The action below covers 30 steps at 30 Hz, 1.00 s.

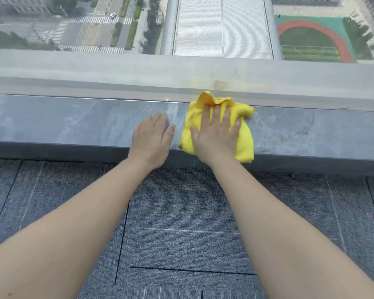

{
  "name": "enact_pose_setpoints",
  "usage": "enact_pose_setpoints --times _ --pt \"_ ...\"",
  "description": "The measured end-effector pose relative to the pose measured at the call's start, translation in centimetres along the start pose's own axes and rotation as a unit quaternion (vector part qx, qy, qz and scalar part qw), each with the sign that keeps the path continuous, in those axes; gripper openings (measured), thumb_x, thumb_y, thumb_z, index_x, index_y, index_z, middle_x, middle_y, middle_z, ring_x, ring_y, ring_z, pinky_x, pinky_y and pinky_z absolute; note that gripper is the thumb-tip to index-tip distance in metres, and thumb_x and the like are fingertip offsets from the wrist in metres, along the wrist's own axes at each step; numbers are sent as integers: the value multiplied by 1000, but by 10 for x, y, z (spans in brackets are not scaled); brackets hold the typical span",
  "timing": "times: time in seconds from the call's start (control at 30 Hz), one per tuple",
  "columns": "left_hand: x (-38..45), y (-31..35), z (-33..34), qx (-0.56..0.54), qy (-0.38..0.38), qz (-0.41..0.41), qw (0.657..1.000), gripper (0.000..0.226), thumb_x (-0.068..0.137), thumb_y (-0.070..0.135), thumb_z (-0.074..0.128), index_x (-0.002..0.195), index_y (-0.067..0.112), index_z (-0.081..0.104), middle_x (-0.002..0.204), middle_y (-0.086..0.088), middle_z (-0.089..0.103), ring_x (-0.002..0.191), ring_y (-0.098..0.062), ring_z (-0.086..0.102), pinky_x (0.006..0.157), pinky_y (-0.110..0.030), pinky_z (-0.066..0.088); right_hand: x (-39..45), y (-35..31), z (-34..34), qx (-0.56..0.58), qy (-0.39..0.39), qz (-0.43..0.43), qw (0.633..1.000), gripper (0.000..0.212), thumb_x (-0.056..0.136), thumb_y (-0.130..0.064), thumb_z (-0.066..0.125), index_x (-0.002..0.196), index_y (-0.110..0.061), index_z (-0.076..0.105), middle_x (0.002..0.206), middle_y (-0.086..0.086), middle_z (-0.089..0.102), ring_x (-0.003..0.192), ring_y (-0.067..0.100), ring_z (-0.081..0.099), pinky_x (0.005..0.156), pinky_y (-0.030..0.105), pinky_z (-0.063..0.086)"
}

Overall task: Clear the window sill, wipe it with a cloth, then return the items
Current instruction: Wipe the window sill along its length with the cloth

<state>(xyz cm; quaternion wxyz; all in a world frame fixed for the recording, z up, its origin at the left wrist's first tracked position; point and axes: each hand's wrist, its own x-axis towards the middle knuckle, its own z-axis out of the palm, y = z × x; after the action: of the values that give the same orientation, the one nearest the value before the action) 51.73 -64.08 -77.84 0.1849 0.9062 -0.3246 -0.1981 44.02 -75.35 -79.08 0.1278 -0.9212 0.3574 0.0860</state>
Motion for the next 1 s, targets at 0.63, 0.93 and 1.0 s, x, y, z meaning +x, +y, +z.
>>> enact_pose_setpoints --times 0.63,0.93,1.0 --pt "16 68 42 39 -17 52 998 50 96 32 23 140 10 23 154 -10 19 143 -25 11 118 -43 4 -18 84 -8 43 7 229 972 74 93 -53 20 148 -11 -7 159 11 -12 144 38 -14 108 68 -6" --pt "22 67 40 35 -15 74 997 70 79 42 12 141 10 23 154 -10 22 143 -25 14 118 -40 7 9 83 -16 26 16 160 987 68 95 -48 21 149 -12 2 159 12 -1 146 35 -9 111 64 -2" --pt "20 66 39 21 -11 75 997 70 79 42 14 141 9 23 154 -11 22 143 -25 14 117 -37 7 4 83 -13 8 19 95 995 62 96 -45 20 149 -17 4 160 8 1 147 32 -8 113 61 -1"
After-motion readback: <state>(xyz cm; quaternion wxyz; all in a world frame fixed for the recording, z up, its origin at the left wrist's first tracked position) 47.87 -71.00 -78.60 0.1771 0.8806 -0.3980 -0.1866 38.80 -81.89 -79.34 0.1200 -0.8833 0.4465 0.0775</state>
